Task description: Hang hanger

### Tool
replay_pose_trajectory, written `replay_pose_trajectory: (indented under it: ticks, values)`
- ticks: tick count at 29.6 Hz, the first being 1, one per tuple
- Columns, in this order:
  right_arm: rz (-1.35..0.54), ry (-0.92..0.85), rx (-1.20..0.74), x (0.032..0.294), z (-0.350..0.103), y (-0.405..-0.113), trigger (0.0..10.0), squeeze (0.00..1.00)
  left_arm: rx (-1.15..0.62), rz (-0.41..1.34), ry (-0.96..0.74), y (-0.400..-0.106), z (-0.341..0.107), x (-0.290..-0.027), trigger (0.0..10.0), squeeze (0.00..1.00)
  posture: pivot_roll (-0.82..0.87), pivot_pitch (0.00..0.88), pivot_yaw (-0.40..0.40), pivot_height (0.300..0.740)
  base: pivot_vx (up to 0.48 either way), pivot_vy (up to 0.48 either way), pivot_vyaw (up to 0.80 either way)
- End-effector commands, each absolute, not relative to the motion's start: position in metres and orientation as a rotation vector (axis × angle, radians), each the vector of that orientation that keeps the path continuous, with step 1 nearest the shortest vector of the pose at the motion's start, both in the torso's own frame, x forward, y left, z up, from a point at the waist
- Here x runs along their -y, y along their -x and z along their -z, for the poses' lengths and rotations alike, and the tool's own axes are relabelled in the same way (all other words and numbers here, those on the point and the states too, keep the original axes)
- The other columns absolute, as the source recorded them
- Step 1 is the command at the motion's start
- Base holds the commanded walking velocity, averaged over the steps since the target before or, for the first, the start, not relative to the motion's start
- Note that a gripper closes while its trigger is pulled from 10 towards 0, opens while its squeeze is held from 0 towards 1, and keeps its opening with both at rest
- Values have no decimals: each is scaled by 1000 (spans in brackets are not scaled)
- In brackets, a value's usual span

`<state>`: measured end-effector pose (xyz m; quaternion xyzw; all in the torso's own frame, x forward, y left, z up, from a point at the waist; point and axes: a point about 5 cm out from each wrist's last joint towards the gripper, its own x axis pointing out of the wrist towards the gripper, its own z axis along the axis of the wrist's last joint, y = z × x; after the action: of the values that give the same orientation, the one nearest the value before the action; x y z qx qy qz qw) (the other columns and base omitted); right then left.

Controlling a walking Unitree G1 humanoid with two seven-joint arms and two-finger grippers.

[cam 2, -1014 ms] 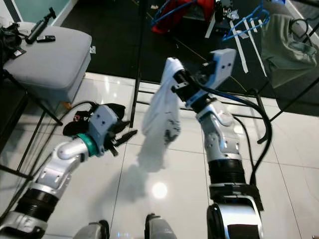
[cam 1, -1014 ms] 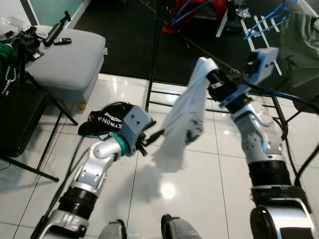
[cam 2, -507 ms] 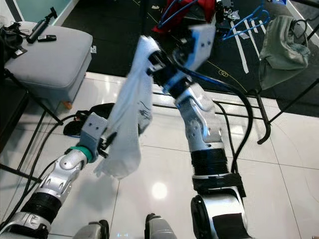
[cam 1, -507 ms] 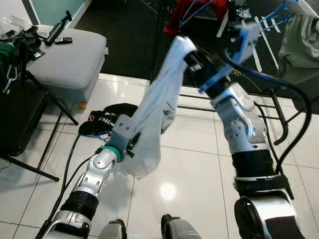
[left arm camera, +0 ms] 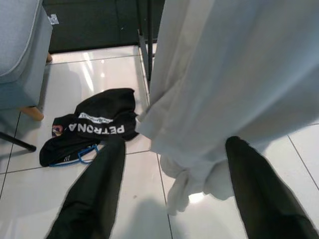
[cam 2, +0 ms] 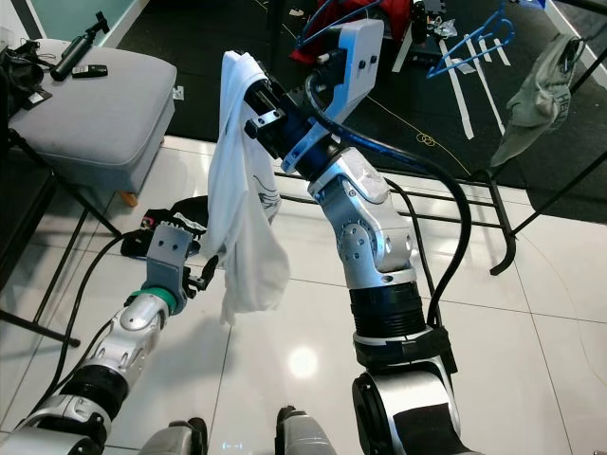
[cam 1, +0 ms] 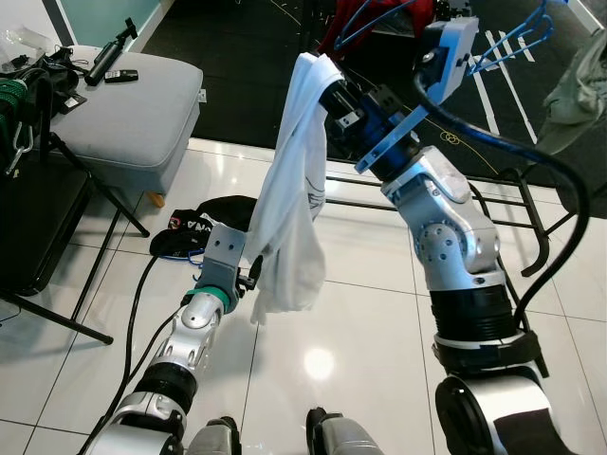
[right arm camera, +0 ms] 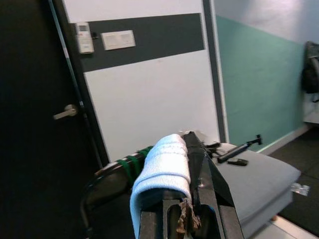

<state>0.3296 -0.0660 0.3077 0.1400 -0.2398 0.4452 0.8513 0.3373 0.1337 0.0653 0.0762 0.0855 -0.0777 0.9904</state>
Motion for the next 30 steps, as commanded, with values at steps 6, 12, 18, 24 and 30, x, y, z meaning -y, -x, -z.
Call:
replay_pose_trajectory:
  ticks: [6,12,18,24,30]
  values:
    - [-1002,-303,503,63,-310,-320,0,0,-195,184,-95,-331,-54,-126,10000,1000,-57,121,-61,740,0,0,0]
    - [-1032,-326,497,59,-313,-316,0,0,-187,206,-72,-332,-53,-121,10000,1000,-57,121,-60,740,0,0,0]
    - [-1088,-369,488,54,-318,-309,0,0,-165,288,-30,-333,-56,-106,10000,1000,-62,121,-60,740,0,0,0]
    - [-1148,-398,477,47,-321,-302,0,0,-166,425,56,-330,-58,-79,10000,478,-67,118,-59,740,0,0,0]
    - [-1158,-411,478,47,-323,-300,0,0,-175,441,75,-330,-58,-75,0,463,-70,117,-57,740,0,0,0]
